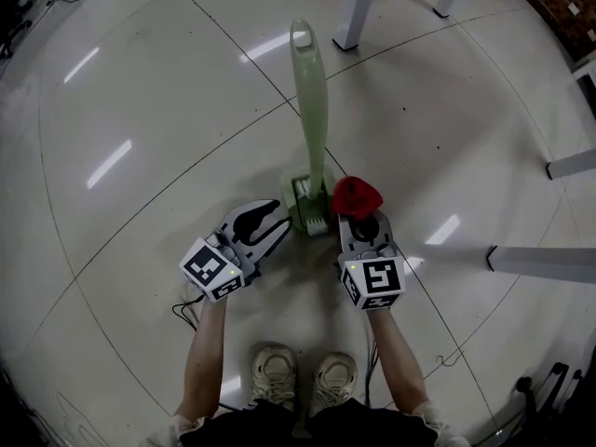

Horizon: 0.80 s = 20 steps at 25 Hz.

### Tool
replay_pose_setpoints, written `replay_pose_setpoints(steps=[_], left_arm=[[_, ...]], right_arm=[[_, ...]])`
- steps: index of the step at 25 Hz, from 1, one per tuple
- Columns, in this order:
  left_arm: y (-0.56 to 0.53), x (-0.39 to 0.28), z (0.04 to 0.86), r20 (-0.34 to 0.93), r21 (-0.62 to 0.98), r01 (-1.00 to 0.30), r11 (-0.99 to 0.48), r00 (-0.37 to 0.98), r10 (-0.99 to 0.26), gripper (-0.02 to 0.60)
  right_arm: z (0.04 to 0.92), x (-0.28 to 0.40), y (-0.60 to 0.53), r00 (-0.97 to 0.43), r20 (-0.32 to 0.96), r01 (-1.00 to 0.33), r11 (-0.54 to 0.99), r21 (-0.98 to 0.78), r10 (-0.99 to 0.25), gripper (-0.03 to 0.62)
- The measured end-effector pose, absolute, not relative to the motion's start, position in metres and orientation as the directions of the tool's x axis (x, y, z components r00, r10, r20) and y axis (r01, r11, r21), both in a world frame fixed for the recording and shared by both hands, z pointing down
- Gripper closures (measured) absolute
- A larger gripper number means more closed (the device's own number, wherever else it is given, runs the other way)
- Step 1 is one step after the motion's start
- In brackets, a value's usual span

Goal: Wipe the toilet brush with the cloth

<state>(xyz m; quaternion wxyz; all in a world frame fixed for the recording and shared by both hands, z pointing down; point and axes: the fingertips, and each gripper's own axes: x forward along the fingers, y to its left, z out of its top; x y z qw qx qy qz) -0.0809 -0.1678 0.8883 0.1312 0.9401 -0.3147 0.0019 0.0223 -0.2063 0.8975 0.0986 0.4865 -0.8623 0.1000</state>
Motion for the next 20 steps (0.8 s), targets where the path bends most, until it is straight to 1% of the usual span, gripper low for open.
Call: replay_pose_setpoints(steps=[2,4,6,8,9,12,14,16,20], left_arm=[[-0.179,-0.09,0.888,0.094,0.226,-0.619,-0.752,0.782,-0.616,0.454],[-0.192,-0.094,0.888,0.111,0.213,-0.611,-0.762,0.79,-0.602,0.454],[-0.203,-0.095,0.889,0.122,0.219,-0.596,-0.773,0.803,-0.584,0.393],[-0.208,-0.096,0.891,0.123,0.248,-0.572,-0.782,0.819,-0.56,0.353],[-0.208,-0.096,0.892,0.124,0.265,-0.554,-0.79,0.832,-0.541,0.344],[-0.199,-0.088,0.891,0.126,0.283,-0.472,-0.835,0.881,-0.456,0.344],[-0.191,-0.078,0.889,0.12,0.279,-0.427,-0.86,0.904,-0.41,0.344],[-0.186,-0.074,0.888,0.117,0.269,-0.419,-0.867,0.908,-0.402,0.311],[-0.162,-0.074,0.887,0.12,0.29,-0.383,-0.877,0.924,-0.364,0.31]], right_arm=[[0.896,0.022,-0.197,-0.515,0.266,-0.855,0.51,-0.093,-0.815,0.562],[0.896,0.023,-0.191,-0.529,0.266,-0.847,0.518,-0.117,-0.806,0.562],[0.896,0.022,-0.188,-0.539,0.266,-0.842,0.524,-0.129,-0.8,0.562],[0.897,0.021,-0.189,-0.543,0.266,-0.839,0.528,-0.132,-0.796,0.563],[0.898,0.021,-0.191,-0.546,0.266,-0.837,0.531,-0.131,-0.795,0.562],[0.898,0.018,-0.201,-0.568,0.261,-0.822,0.554,-0.133,-0.781,0.562],[0.897,0.016,-0.21,-0.608,0.248,-0.793,0.589,-0.156,-0.754,0.562],[0.898,0.014,-0.22,-0.659,0.231,-0.752,0.635,-0.179,-0.716,0.562],[0.898,0.004,-0.232,-0.745,0.219,-0.664,0.73,-0.16,-0.63,0.562]])
